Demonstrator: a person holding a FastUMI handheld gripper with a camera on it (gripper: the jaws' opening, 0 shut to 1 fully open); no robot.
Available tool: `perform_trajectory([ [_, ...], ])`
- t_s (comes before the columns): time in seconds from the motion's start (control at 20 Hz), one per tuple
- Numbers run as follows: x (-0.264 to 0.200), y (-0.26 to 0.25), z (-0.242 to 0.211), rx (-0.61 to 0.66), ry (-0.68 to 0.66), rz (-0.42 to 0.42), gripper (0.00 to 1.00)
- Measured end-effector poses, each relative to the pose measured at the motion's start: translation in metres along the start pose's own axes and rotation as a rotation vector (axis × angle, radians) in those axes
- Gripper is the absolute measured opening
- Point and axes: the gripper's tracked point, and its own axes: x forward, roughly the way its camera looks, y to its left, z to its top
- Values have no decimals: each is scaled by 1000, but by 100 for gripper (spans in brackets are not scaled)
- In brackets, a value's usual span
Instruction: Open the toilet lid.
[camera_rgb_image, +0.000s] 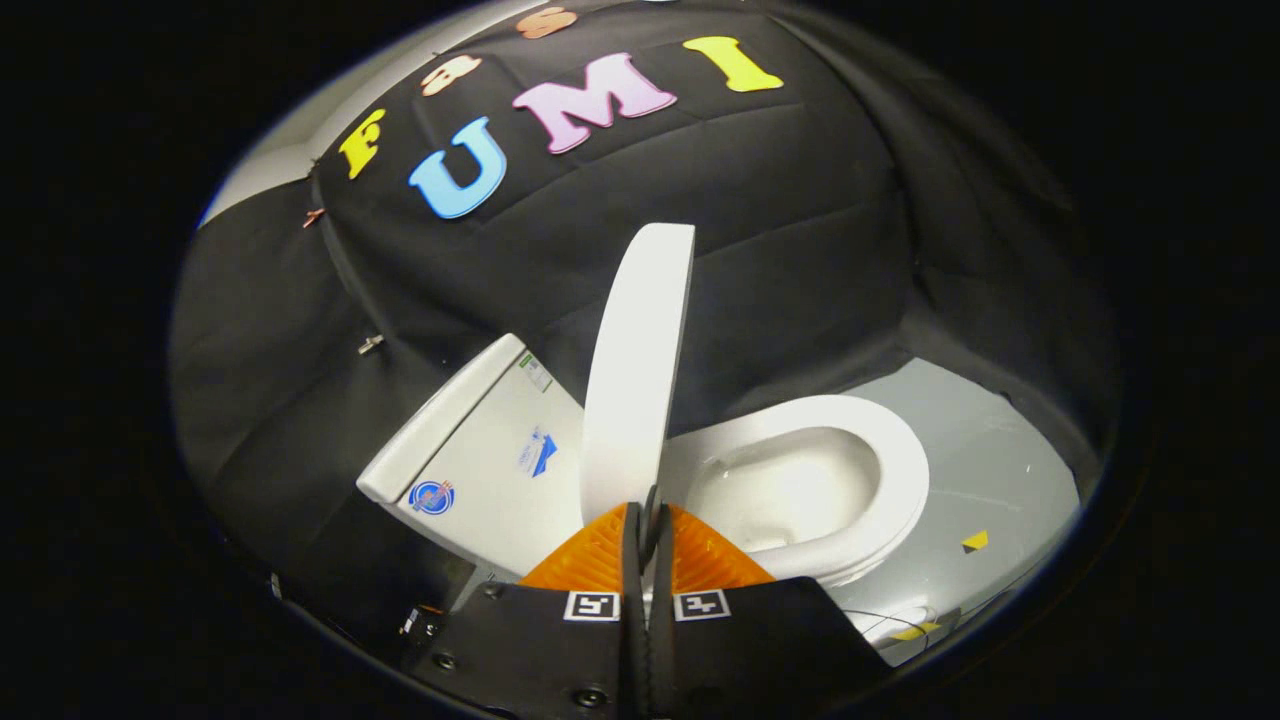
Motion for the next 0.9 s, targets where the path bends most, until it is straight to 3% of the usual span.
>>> perform_trajectory([
  [0.4,14,83,0,-185,-3,59,5],
  [0.9,32,154,-16,-287,29,133,5],
])
